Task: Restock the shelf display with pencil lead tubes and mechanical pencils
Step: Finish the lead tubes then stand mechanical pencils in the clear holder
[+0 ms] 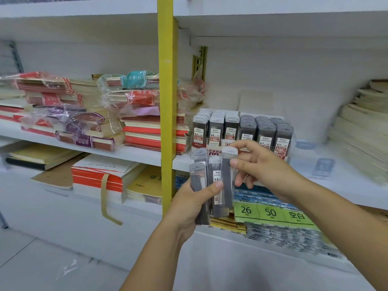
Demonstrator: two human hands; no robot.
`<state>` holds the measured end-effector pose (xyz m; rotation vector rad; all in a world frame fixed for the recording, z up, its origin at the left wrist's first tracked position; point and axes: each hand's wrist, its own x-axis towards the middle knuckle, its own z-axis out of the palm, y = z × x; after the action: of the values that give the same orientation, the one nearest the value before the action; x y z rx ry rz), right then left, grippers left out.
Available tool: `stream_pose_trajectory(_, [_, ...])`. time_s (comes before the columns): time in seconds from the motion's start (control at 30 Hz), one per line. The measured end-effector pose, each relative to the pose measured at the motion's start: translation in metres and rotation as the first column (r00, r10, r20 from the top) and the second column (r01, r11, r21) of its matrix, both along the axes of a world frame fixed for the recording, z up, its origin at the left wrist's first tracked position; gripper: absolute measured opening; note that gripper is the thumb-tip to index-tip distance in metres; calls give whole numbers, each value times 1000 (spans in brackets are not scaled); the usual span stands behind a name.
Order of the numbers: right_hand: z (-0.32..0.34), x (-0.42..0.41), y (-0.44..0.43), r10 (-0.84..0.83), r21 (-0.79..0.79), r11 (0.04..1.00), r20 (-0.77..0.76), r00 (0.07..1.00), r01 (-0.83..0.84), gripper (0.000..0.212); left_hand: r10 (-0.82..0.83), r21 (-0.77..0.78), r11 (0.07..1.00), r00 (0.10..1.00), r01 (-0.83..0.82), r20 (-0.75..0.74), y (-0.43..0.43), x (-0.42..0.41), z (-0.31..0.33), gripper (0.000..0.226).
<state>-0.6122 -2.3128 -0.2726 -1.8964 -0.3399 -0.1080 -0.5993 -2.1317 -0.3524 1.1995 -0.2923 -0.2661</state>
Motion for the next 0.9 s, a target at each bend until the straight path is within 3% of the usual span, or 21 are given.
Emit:
stream_pose_trajectory(0.13, [1,-2,-7,-28,15,999,0,1000,28,28,-14,31,999,1000,14,14,-3,-1,-2,40])
stream_pose_trajectory(0.3, [0,-4,-2,-59,-132,989,101,993,73,32,2,48,999,1000,-3,19,-7,1,-3,45])
stream_pose_trajectory(0.37, [1,-3,-4,-63,-149,986,124,990,82,24,15,45,999,1000,-15,13,-7,1,-4,45])
stream_pose_trajectory(0.57, [7,-6,-18,-61,14,998,80,995,60,31,85,41,996,996,-84,-35,-2,5,-5,31])
stream_pose_trajectory(0.7, [6,-7,-19,-73,36,997,94,993,70,34,91,36,995,995,-90,-31,-3,3,-2,24])
stream_pose_trajectory(0.8, [10,-10,-16,-103,16,995,159,982,101,33,93,14,996,995,-92,-23,-4,2,-1,25])
stream_pose_trajectory(0.9, [33,-10,-12,-205,-28,973,361,910,231,29,139,-18,990,990,-139,-37,-3,5,-1,23])
